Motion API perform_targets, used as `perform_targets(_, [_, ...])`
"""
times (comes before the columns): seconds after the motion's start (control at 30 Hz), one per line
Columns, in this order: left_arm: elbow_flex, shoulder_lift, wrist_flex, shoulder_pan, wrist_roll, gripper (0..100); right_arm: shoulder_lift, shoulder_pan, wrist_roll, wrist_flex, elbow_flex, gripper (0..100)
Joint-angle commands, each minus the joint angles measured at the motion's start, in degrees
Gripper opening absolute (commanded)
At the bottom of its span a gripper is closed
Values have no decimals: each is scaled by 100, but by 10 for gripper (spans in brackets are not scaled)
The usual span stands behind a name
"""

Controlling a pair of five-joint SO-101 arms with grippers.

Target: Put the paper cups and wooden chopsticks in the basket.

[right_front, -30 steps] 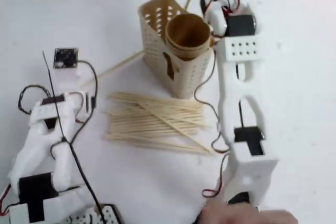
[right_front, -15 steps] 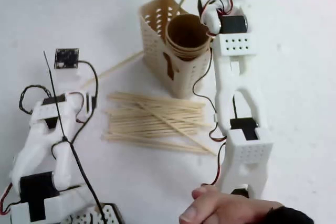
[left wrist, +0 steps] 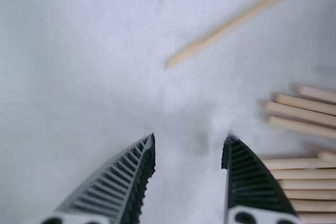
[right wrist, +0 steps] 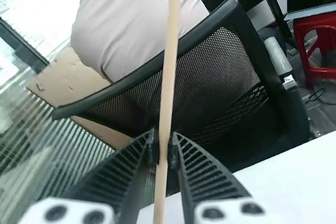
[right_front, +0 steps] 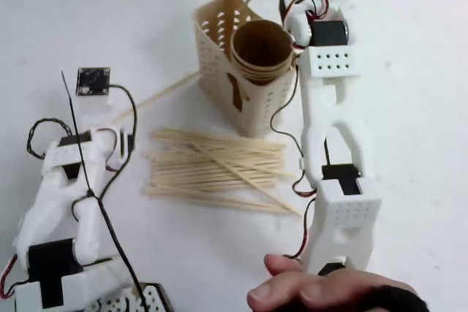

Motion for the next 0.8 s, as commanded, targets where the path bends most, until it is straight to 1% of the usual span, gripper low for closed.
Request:
perform_targets(0.0, [-229, -22, -9, 66, 9, 217, -92, -13, 325, 136, -273, 19])
perform_targets(0.3, [-237, -22, -18, 57, 9, 217, -57, -13, 360, 259, -237, 21])
perform_targets(0.5, [-246, -22, -18, 40, 9, 217, -48, -48, 1073, 268, -211, 19])
perform_targets(0.67, [-246, -22, -18, 40, 9, 217, -57, -40, 1134, 338, 9, 18])
perform_targets(0.77, [-237, -22, -18, 40, 9, 217, -110, 84, 1160, 347, -18, 17])
